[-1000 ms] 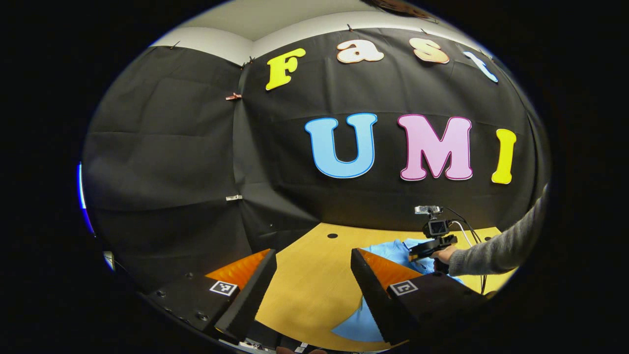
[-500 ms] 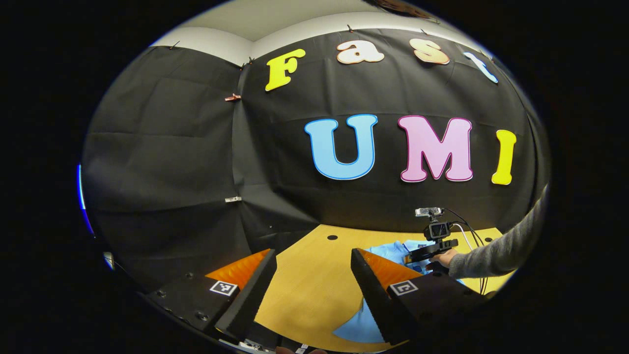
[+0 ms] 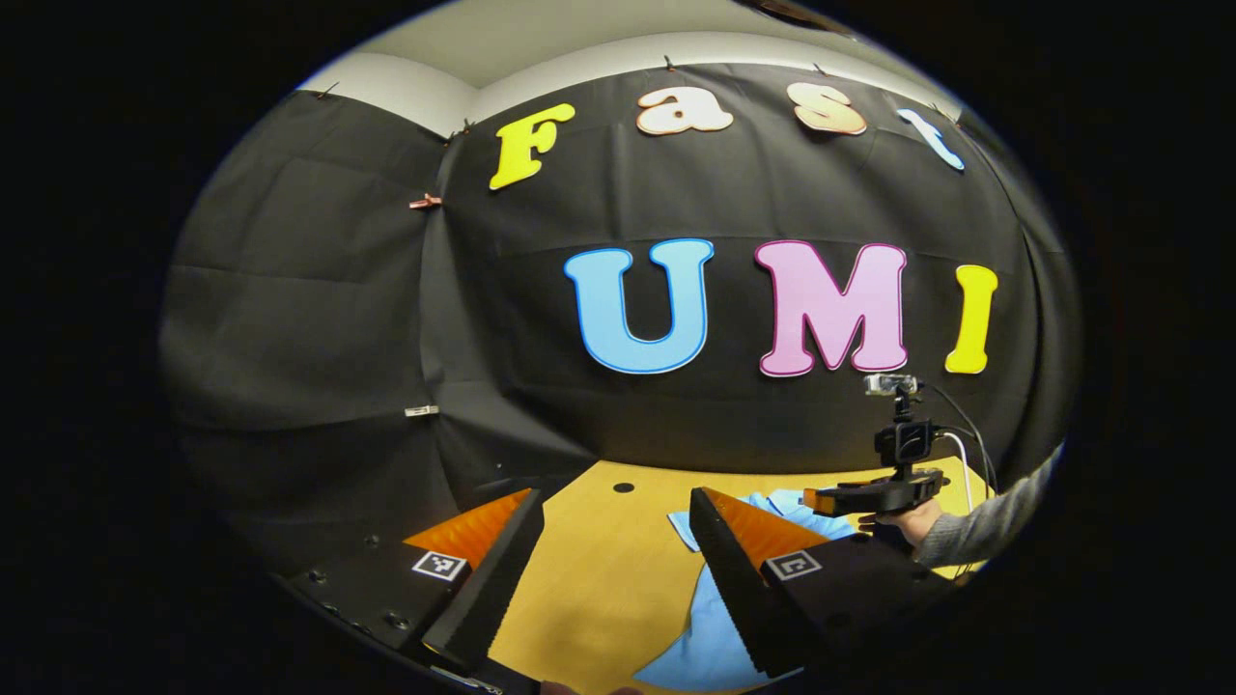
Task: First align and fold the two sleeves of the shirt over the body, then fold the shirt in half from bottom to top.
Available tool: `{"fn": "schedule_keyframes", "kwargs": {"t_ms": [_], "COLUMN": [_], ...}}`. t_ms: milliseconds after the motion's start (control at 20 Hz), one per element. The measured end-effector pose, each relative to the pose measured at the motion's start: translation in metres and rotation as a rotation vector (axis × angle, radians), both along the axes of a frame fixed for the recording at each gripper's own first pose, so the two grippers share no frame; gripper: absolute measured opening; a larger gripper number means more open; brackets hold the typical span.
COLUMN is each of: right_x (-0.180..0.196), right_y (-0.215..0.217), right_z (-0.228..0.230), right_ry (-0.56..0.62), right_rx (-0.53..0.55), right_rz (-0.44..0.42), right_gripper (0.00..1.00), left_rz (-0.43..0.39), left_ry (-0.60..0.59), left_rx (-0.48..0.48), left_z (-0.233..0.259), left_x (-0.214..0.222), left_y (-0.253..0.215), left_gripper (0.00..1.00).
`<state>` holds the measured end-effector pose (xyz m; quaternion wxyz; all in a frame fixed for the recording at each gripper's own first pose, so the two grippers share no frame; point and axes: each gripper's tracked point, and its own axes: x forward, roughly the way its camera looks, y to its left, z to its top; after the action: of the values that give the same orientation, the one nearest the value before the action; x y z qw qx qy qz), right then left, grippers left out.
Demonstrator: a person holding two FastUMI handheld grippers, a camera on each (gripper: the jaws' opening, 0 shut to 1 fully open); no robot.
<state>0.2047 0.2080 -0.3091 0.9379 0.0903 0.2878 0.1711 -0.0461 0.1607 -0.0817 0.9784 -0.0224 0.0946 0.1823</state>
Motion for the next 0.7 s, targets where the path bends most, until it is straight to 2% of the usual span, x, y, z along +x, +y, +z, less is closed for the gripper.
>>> {"fn": "schedule_keyframes", "kwargs": {"t_ms": [250, 450, 600, 700], "right_x": [-0.035, -0.087, -0.131, -0.155], "right_y": [-0.049, -0.099, -0.134, -0.153], "right_z": [0.126, 0.222, 0.274, 0.291], "right_ry": [-0.226, -0.35, -0.421, -0.461], "right_rx": [0.075, 0.111, 0.086, 0.035], "right_rz": [-0.073, -0.111, -0.135, -0.139], "right_gripper": [0.84, 0.83, 0.84, 0.84], "left_rz": [-0.114, -0.207, -0.295, -0.333], "left_ry": [-0.013, -0.004, 0.052, 0.113], "left_rx": [-0.005, -0.018, -0.052, -0.103], "left_z": [-0.008, -0.024, -0.053, -0.078], "left_x": [0.042, 0.087, 0.134, 0.169], "left_y": [-0.019, -0.037, -0.051, -0.055], "left_gripper": [0.96, 0.96, 0.95, 0.96]}}
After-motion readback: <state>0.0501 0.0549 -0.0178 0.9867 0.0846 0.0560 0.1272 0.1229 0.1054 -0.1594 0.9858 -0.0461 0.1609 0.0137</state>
